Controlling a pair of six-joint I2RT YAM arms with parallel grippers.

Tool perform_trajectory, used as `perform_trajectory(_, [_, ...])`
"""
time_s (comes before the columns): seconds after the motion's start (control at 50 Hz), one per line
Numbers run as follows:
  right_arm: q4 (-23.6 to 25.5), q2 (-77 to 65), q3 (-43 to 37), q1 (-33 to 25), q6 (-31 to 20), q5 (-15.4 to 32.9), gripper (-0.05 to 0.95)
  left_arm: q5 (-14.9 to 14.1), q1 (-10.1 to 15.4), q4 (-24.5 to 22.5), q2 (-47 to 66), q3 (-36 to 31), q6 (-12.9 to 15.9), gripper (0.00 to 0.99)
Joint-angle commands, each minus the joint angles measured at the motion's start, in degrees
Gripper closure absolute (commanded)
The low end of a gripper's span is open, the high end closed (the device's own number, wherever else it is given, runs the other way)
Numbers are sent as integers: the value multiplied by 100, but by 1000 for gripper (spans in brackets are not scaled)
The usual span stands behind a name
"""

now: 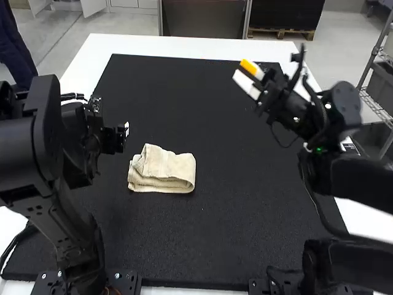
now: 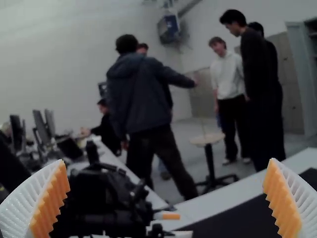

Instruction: Fold the towel.

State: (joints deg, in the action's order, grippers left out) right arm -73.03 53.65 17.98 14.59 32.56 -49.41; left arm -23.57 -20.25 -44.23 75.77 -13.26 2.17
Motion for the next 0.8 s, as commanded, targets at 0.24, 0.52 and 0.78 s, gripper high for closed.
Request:
perform_trajectory(0.24, [589,-2377,-277,-738,998,-869,-3,72,30,-7,-519,-221,-253,33])
perform_trajectory(0.52, [694,-2728,-409,-448,937,-781,-5,90,21,345,-835,-415,-428,33])
perform_trajectory(0.78, [1547,-3739,-418,-492,234,133,-7,142,30,670,-1512,-344,-701,34])
